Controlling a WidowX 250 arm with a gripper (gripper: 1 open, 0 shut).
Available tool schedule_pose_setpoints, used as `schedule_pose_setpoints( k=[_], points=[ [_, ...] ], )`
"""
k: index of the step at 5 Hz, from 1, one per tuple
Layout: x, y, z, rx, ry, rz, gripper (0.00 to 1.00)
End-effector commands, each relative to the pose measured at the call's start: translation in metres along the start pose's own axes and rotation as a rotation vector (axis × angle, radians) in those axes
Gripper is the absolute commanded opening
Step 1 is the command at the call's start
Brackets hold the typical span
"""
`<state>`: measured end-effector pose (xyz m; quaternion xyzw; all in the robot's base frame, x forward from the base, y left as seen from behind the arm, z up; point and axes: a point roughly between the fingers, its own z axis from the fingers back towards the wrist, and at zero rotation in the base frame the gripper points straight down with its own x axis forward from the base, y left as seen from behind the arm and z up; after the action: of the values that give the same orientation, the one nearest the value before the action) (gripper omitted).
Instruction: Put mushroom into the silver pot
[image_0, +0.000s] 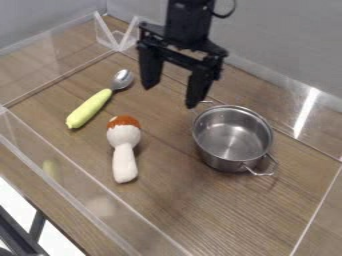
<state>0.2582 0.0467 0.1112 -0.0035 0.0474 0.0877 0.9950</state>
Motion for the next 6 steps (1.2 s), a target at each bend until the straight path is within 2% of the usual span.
schedule_pose_setpoints(
  k=[1, 6],
  points=[
    [-0.008, 0.011, 0.009, 0.006, -0.056, 0.049, 1.0],
    [-0.023, 0.01, -0.011, 0.005, -0.034, 0.106, 1.0]
  ],
)
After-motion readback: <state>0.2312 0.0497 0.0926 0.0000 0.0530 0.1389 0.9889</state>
